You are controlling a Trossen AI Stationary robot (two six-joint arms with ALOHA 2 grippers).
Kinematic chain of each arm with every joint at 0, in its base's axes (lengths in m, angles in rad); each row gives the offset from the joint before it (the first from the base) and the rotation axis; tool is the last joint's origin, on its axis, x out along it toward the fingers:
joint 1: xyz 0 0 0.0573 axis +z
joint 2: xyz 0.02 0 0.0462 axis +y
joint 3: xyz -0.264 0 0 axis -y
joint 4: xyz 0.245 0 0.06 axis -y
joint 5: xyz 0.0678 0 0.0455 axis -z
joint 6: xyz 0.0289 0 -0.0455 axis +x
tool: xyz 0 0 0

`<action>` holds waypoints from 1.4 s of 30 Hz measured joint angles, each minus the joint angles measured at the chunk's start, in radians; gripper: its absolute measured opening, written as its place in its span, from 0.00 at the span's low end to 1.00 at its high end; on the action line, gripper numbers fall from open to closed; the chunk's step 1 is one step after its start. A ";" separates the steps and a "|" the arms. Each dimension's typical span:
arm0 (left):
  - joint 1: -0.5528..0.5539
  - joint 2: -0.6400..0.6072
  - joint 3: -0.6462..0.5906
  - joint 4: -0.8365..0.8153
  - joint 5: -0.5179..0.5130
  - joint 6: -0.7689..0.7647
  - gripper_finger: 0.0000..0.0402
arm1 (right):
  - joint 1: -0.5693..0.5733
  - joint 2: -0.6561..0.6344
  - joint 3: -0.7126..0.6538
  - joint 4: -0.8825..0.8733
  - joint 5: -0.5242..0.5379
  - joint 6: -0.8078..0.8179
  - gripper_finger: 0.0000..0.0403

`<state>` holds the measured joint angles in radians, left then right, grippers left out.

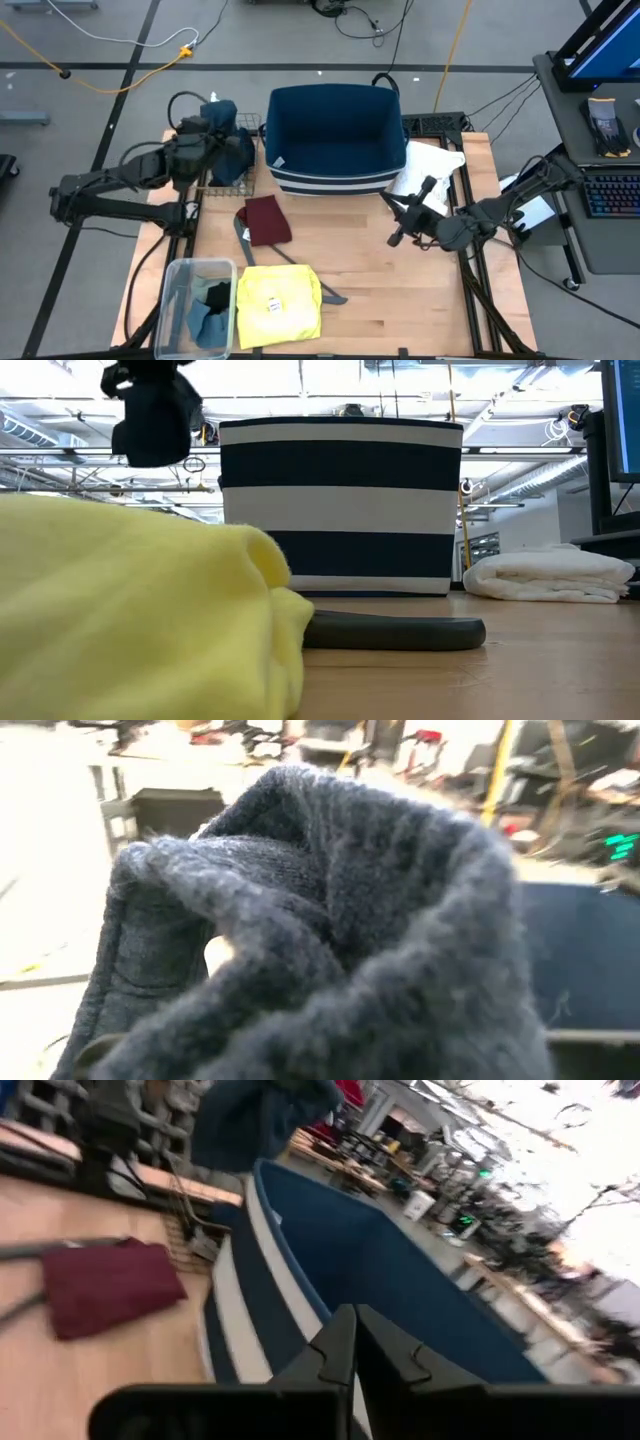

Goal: Pick & Place Cloths
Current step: Put the blue shorts into the wire basket

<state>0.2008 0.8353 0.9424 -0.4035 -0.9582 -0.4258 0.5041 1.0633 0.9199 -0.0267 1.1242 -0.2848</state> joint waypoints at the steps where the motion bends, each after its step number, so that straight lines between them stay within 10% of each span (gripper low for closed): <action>1: 0.028 0.004 0.000 -0.020 0.012 -0.007 0.07 | 0.000 -0.012 -0.004 0.000 -0.008 0.012 0.01; 22: 0.572 0.287 0.000 -0.130 0.533 -0.032 0.07 | 0.000 -0.095 -0.053 0.000 -0.028 0.067 0.00; 42: 0.712 0.391 0.000 -0.276 0.750 -0.051 0.10 | -0.027 -0.095 -0.053 -0.008 -0.027 0.082 0.00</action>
<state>0.9132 1.2259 0.9424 -0.6793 -0.2086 -0.4770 0.4770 0.9684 0.8673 -0.0345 1.0977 -0.2024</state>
